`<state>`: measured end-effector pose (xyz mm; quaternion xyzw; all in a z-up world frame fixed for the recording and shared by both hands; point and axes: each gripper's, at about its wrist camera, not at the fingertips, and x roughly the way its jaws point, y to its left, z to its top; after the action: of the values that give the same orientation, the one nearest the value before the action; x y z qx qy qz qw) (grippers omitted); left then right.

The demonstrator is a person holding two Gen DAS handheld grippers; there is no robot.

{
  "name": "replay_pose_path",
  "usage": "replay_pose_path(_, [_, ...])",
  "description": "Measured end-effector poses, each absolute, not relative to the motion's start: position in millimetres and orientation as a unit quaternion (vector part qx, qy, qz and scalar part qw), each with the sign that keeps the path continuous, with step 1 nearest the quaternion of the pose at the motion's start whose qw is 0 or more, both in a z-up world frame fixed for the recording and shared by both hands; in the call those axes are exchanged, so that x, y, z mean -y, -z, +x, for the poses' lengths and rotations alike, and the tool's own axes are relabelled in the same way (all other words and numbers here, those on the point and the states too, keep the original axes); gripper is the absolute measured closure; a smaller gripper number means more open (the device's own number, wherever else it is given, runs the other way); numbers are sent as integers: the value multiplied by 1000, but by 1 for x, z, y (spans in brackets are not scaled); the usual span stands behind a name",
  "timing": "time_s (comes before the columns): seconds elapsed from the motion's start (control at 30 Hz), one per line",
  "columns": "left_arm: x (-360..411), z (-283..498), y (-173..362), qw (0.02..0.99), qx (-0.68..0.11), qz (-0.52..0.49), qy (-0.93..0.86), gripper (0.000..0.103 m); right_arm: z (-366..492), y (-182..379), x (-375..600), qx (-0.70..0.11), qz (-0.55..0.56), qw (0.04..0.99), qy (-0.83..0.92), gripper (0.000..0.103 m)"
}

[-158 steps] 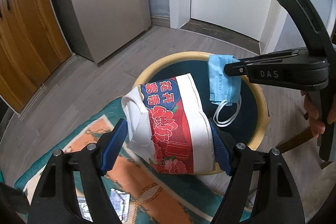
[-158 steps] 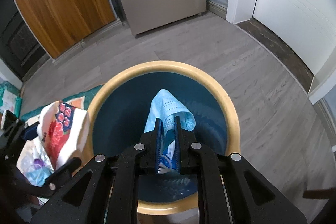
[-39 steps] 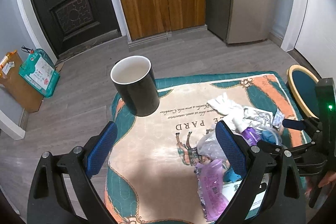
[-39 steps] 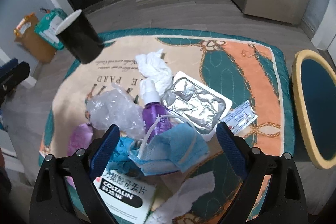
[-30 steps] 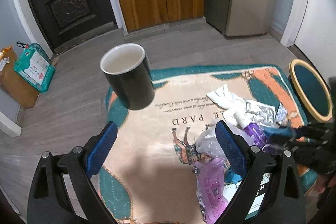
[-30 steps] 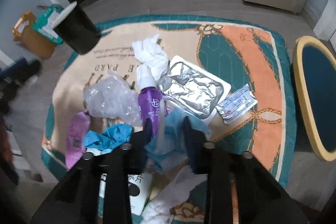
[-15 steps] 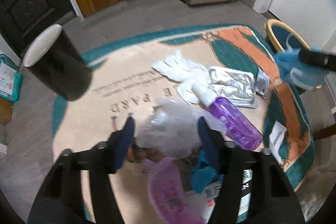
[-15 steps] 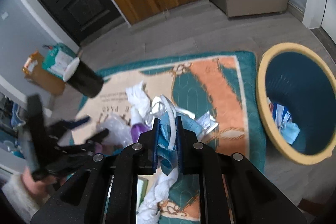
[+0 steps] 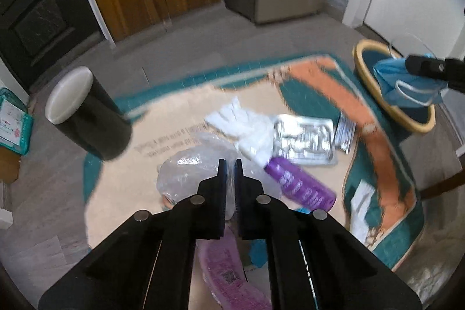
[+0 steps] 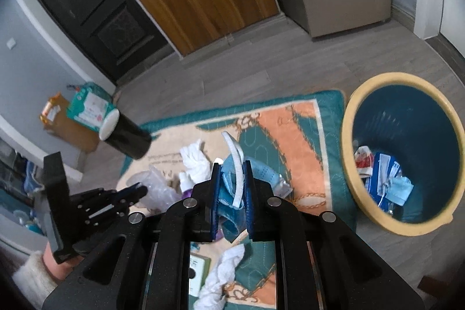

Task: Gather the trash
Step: 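Carry the mask and clear bag over the bin and open both tools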

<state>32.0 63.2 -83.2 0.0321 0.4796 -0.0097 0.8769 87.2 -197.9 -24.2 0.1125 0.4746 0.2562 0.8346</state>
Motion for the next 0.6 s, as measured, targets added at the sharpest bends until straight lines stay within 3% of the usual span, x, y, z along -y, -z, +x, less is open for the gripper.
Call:
replay_pose_path(0.3, [-38,43,26,917,-397,31,24,99,92,-3,252,-439,157,851,-243,88])
replay_pose_path(0.6, [24,62,7,926,-365,45,83,100,107,-19,320,-409,210,863,-208,88])
